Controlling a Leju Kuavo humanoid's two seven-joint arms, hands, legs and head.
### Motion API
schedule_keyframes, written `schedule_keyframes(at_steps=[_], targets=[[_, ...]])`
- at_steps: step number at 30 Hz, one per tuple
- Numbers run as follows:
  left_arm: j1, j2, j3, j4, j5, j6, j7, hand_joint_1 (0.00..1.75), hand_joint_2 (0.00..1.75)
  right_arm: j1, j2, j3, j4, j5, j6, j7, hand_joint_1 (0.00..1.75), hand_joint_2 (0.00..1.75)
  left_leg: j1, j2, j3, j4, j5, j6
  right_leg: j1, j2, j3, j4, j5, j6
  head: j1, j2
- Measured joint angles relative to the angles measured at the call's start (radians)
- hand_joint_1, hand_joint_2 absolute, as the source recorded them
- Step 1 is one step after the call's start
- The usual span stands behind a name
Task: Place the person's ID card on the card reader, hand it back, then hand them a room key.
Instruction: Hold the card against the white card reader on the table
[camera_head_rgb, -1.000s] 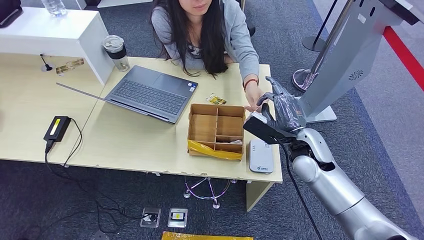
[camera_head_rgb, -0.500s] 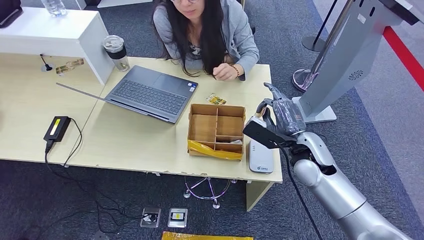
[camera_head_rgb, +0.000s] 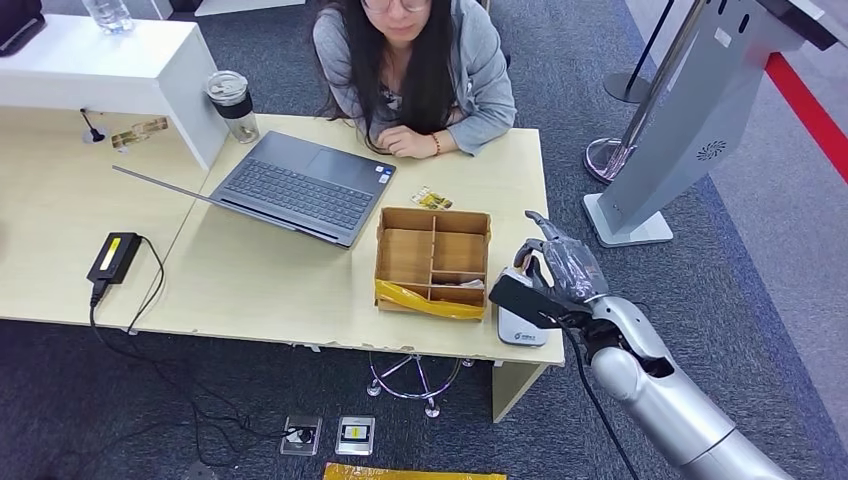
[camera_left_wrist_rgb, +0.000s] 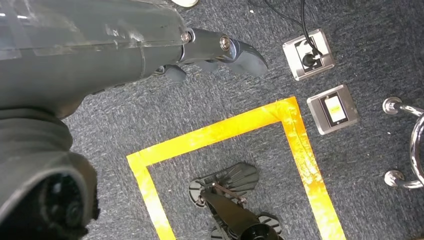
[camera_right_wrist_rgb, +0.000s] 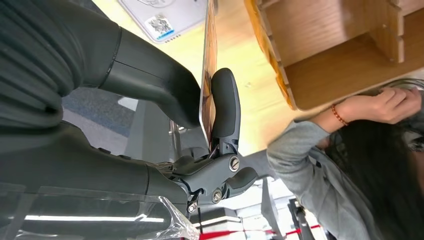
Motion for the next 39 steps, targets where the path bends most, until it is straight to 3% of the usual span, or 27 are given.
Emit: schedule_keyframes(at_steps=[8, 39], targets=[[0.0, 0.0, 0.001, 0.0, 0.002, 0.002, 0.003, 0.0, 0.0, 0.008, -0.021, 0.0, 0.039, -0.126, 0.06, 0.008, 1.75, 1.75, 0.0, 0.0, 0.0, 0.0, 0.0, 0.0, 0.0, 0.0, 0.0, 0.0, 0.0, 0.0, 0.0, 0.0], [0.0, 0.0, 0.001, 0.0, -0.007, 0.011, 0.018, 0.0, 0.0, -0.001, -0.012, 0.03, 0.159, -0.245, 0.164, 0.003, 1.75, 1.75, 0.0, 0.0, 0.0, 0.0, 0.0, 0.0, 0.0, 0.001, 0.0, 0.0, 0.0, 0.0, 0.0, 0.0]])
